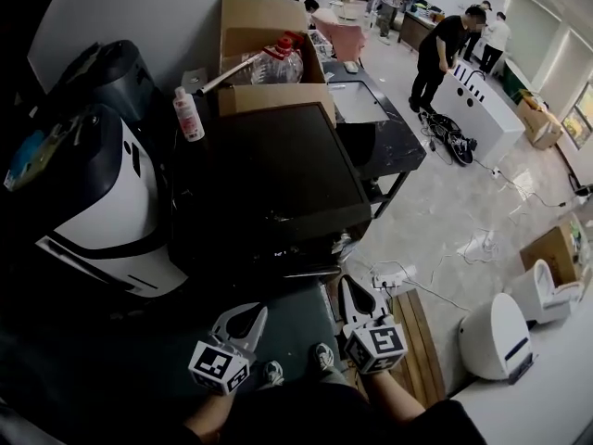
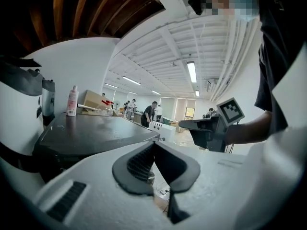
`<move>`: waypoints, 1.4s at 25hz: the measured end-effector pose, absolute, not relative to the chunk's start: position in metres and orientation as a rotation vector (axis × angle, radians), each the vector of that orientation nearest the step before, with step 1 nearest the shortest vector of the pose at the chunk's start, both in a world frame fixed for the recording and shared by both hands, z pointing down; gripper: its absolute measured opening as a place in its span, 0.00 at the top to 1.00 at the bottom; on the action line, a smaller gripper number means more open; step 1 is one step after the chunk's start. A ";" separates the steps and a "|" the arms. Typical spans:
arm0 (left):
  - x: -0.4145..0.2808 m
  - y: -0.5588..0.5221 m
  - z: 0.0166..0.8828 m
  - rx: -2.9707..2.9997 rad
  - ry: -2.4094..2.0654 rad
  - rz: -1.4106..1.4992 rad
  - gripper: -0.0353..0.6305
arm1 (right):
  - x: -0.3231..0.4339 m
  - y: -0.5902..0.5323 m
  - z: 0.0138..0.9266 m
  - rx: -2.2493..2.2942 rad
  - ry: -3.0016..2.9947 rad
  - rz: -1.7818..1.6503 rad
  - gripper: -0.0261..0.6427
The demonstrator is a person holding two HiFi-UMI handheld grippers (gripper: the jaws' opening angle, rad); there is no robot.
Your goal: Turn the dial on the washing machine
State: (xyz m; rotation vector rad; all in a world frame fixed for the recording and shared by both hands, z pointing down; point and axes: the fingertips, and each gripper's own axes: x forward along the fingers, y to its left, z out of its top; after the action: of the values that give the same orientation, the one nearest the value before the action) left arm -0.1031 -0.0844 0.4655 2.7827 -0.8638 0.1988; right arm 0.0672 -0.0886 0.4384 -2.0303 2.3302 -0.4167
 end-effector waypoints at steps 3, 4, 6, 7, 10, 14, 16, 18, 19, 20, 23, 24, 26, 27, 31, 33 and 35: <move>-0.114 -0.084 0.465 2.791 -0.853 0.207 0.93 | 0.055 -0.077 0.433 -2.021 2.330 -0.416 0.96; -0.117 -0.084 0.465 2.794 -0.848 0.211 0.93 | 0.052 -0.074 0.432 -2.019 2.330 -0.416 0.96; -0.122 -0.083 0.465 2.797 -0.832 0.218 0.93 | 0.045 -0.068 0.430 -2.019 2.335 -0.412 0.96; -0.124 -0.082 0.465 2.800 -0.820 0.218 0.93 | 0.042 -0.065 0.430 -2.021 2.340 -0.407 0.96; -0.129 -0.079 0.464 2.809 -0.794 0.218 0.93 | 0.034 -0.056 0.426 -2.032 2.332 -0.401 0.96; -0.135 -0.078 0.467 2.816 -0.784 0.230 0.93 | 0.030 -0.046 0.428 -2.060 2.322 -0.397 0.96; -0.137 -0.078 0.467 2.821 -0.777 0.233 0.93 | 0.028 -0.042 0.431 -2.073 2.321 -0.392 0.96; -0.139 -0.078 0.468 2.823 -0.771 0.234 0.93 | 0.025 -0.040 0.432 -2.083 2.320 -0.392 0.96; -0.140 -0.077 0.468 2.823 -0.768 0.234 0.93 | 0.024 -0.038 0.433 -2.091 2.321 -0.390 0.96; -0.141 -0.077 0.468 2.823 -0.764 0.233 0.93 | 0.024 -0.037 0.434 -2.101 2.319 -0.383 0.96; -0.143 -0.076 0.468 2.825 -0.755 0.228 0.93 | 0.023 -0.033 0.435 -2.118 2.308 -0.380 0.96; -0.144 -0.077 0.468 2.827 -0.753 0.225 0.93 | 0.022 -0.033 0.434 -2.117 2.310 -0.380 0.96; -0.144 -0.077 0.467 2.829 -0.747 0.222 0.93 | 0.021 -0.032 0.433 -2.117 2.310 -0.382 0.96; -0.145 -0.078 0.466 2.830 -0.745 0.222 0.93 | 0.021 -0.032 0.433 -2.121 2.303 -0.379 0.96; -0.145 -0.079 0.464 2.835 -0.742 0.216 0.93 | 0.021 -0.032 0.429 -2.132 2.286 -0.366 0.96; -0.145 -0.080 0.463 2.835 -0.738 0.214 0.93 | 0.019 -0.032 0.428 -2.127 2.293 -0.380 0.96; -0.145 -0.080 0.464 2.834 -0.735 0.209 0.93 | 0.019 -0.033 0.429 -2.126 2.290 -0.391 0.96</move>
State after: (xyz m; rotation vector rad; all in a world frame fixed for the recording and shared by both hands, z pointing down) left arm -0.1448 -0.0803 0.4635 2.8335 -0.7350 0.2095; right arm 0.0188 -0.0326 0.4290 -2.1263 2.2900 -0.3906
